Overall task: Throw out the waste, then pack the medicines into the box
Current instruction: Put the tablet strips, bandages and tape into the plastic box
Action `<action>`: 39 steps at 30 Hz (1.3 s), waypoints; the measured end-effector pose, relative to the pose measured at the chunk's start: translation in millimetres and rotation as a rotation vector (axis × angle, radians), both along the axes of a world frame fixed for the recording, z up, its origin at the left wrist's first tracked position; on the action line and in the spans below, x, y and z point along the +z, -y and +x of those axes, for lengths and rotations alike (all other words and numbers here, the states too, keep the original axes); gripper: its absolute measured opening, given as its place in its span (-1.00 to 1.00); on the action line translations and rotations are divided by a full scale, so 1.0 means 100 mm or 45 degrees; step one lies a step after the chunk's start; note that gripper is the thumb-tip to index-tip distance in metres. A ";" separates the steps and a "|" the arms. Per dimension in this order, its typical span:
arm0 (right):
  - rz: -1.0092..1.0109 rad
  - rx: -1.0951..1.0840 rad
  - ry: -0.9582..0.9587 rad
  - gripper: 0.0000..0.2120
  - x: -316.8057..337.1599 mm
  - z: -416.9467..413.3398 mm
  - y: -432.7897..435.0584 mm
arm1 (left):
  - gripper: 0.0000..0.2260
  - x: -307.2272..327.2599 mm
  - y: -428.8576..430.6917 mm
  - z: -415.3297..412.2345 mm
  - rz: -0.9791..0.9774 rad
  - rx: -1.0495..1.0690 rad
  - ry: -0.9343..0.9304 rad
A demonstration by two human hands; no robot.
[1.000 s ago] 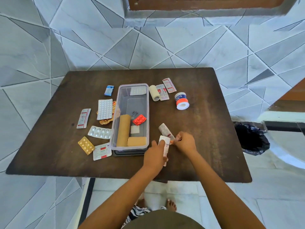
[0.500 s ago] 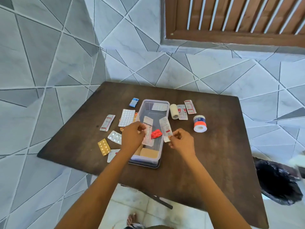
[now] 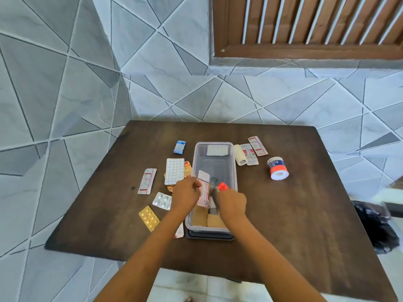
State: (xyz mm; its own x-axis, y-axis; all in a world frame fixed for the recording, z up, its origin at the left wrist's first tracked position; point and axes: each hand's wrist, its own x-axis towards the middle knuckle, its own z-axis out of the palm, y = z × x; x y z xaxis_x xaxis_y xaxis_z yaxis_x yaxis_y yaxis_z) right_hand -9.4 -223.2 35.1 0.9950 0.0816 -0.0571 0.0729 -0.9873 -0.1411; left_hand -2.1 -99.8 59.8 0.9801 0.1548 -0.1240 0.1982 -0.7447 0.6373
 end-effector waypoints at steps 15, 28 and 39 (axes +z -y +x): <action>0.260 -0.197 -0.034 -0.41 -0.12 -0.06 0.30 | -0.75 -0.20 0.35 0.46 0.107 -0.572 -0.305; 0.620 0.115 0.031 -0.58 0.19 0.18 -0.42 | -0.75 0.03 -0.71 0.33 0.173 -0.017 -0.161; -0.132 0.604 -0.216 -0.64 0.05 0.65 -1.02 | -0.42 -0.55 -1.18 0.12 0.593 -0.470 -0.350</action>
State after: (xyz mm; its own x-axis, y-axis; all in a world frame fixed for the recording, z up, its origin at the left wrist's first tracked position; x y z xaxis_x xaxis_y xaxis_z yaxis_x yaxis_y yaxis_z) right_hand 55.7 -120.9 39.8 0.8261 0.5069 -0.2461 0.5004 -0.8607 -0.0932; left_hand 10.0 18.4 5.2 0.9214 -0.0875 -0.3786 -0.0135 -0.9809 0.1939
